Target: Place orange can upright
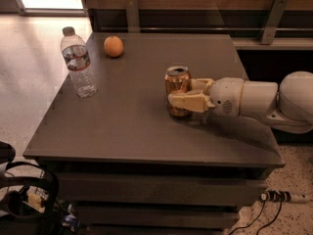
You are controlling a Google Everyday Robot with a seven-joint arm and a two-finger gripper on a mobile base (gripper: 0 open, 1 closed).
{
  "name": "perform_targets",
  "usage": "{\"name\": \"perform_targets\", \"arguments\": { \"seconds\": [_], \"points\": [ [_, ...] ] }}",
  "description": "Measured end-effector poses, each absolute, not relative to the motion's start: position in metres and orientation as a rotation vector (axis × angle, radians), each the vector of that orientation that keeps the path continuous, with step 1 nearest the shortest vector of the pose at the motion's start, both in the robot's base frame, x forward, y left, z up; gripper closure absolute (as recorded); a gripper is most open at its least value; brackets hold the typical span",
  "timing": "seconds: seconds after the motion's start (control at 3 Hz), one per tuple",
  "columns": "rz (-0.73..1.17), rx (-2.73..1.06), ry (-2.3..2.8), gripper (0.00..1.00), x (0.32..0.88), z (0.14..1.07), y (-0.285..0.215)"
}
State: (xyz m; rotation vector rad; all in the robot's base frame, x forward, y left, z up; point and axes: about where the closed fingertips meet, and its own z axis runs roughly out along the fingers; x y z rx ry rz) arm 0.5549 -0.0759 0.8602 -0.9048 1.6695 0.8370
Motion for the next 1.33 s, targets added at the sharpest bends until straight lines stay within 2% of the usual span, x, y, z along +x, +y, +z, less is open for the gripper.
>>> {"name": "perform_targets", "arguments": {
  "seconds": [0.33,0.67,1.33],
  "points": [
    [0.842,-0.893,1.660,1.00,0.5502,0.8519,-0.0765],
    [0.843,-0.895,1.660,0.84,0.5500,0.8535,-0.0753],
    [0.848,-0.902,1.657,0.38,0.5495,0.8540,-0.0711]
  ]
}}
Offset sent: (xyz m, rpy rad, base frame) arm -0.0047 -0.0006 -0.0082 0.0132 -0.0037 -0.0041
